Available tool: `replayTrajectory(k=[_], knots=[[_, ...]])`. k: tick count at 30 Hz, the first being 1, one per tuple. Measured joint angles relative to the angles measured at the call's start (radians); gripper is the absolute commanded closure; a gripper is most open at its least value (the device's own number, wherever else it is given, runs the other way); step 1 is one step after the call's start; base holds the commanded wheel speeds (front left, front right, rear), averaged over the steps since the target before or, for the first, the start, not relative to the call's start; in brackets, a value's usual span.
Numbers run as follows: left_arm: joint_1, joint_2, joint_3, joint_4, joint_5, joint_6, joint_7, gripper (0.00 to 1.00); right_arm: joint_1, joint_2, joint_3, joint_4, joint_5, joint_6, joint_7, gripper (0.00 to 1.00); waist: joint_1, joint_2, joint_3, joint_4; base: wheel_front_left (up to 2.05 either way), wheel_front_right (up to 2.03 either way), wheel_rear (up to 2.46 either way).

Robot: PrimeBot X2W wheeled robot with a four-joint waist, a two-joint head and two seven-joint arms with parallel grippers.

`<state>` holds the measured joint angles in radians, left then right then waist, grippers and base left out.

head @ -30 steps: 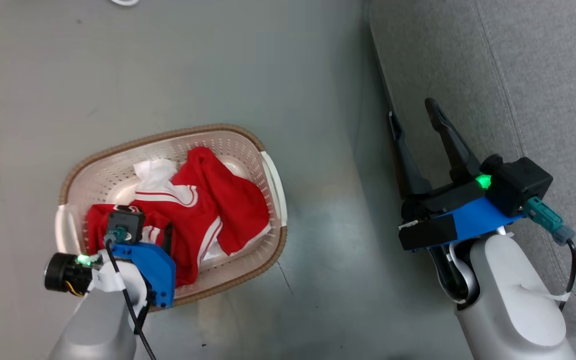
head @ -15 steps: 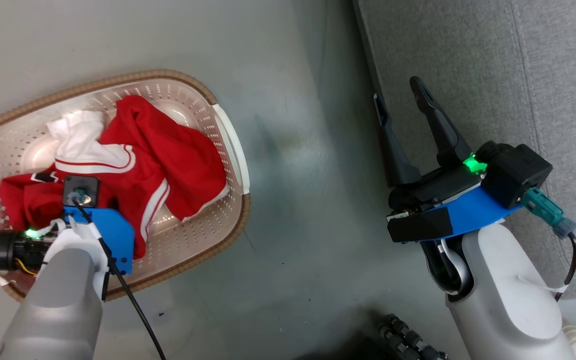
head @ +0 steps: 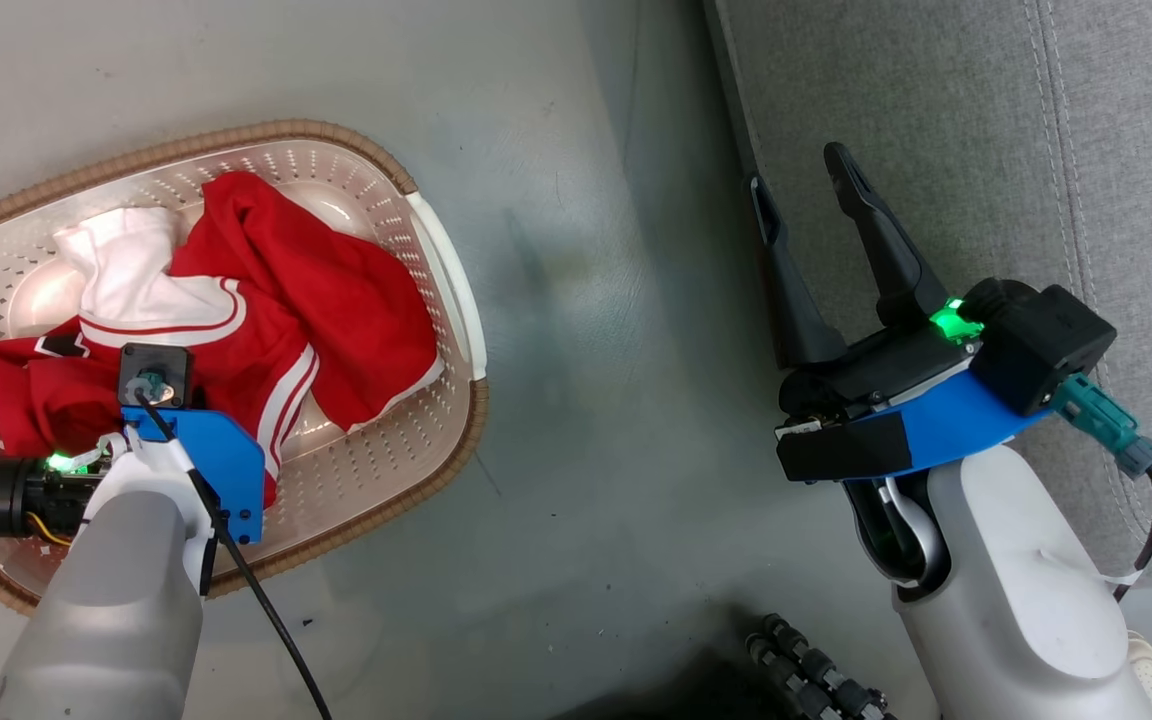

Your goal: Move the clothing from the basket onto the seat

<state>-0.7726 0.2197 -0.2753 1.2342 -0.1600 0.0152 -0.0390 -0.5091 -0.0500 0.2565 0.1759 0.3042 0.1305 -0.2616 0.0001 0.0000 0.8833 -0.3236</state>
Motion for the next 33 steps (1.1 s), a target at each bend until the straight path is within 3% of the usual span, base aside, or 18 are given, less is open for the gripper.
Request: replayTrajectory(k=[9, 13, 20, 24, 28, 33], knots=[[0.011, -0.003, -0.005, 0.017, -0.018, -0.016, -0.045, 1.00, -0.013, 0.000, 0.011, 0.029, 0.005, 0.000, 0.000, 0.00, 0.0000, 0.0000, -0.037, 0.002, 0.00, 0.00, 0.00], [0.036, -0.030, -0.005, 0.019, -0.036, -0.039, -0.100, 1.00, -0.010, 0.001, 0.010, 0.069, 0.002, 0.000, -0.001, 0.00, 0.0000, 0.0000, -0.100, 0.011, 0.00, 0.00, 0.00], [0.092, -0.111, -0.033, -0.008, -0.059, -0.114, -0.192, 1.00, 0.057, 0.001, -0.021, 0.149, -0.016, 0.000, -0.001, 0.00, -0.0002, 0.0000, -0.291, 0.050, 0.00, 0.00, 0.00], [0.082, -0.156, -0.066, -0.035, -0.063, -0.124, -0.200, 1.00, 0.100, 0.002, -0.028, 0.187, -0.029, 0.000, -0.001, 0.00, -0.0003, 0.0001, -0.420, 0.083, 0.00, 0.00, 0.00], [0.083, -0.167, -0.103, -0.074, -0.098, -0.137, -0.202, 1.00, 0.151, 0.002, -0.032, 0.220, -0.031, 0.000, -0.001, 0.00, -0.0004, 0.0001, -0.545, 0.123, 0.00, 0.00, 0.00], [0.105, -0.167, -0.253, -0.249, -0.239, -0.141, -0.140, 1.00, 0.207, 0.002, -0.047, 0.247, -0.033, 0.000, 0.002, 0.00, -0.0005, 0.0001, -0.683, 0.171, 0.00, 0.00, 0.00]])
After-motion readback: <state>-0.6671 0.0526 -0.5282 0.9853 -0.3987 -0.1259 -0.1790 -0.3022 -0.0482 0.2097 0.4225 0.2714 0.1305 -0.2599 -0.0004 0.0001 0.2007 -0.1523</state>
